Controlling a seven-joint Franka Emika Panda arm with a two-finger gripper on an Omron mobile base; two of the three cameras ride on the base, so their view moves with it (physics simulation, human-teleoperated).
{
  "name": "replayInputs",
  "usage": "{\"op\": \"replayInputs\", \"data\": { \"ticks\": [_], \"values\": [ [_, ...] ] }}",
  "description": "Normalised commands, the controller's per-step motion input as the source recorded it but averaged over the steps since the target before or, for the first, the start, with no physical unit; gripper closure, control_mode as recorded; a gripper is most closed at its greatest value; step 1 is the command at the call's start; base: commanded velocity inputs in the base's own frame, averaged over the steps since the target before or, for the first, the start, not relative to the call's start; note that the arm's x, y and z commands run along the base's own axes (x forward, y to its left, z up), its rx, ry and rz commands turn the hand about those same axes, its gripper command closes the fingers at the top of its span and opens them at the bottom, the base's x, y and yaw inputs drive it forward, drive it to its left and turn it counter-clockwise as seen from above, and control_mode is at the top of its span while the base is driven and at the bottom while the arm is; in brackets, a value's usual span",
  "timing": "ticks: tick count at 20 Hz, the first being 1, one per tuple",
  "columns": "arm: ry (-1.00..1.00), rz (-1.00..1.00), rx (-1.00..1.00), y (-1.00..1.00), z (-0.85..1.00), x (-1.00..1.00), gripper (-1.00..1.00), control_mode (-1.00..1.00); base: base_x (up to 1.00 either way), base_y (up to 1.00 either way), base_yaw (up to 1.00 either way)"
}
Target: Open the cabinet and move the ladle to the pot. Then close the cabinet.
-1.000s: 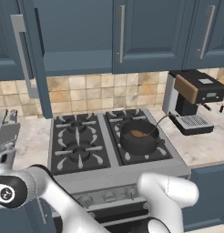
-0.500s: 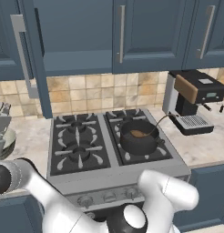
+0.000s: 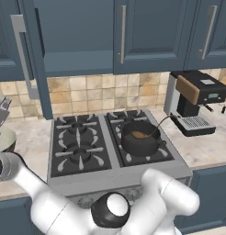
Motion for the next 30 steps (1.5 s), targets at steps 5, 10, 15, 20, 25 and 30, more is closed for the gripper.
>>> {"op": "replayInputs", "data": {
  "ticks": [5,10,15,20,25,30],
  "values": [
    [0.07,-0.08,0.12,0.00,0.00,0.34,-1.00,-1.00,0.00,0.00,0.00],
    [0.07,-0.07,0.12,0.00,0.00,0.25,-1.00,-1.00,0.00,0.00,0.00],
    [0.08,-0.07,0.14,0.00,0.00,0.16,-1.00,-1.00,0.00,0.00,0.00],
    [0.10,-0.08,0.14,-0.06,0.00,0.22,-1.00,-1.00,0.00,0.00,0.00],
    [0.10,-0.09,0.12,-0.26,0.05,0.18,-1.00,-1.00,0.00,0.00,0.00],
    [0.07,-0.09,0.10,-0.37,0.15,0.01,-1.00,-1.00,0.00,0.00,0.00]
  ]
}}
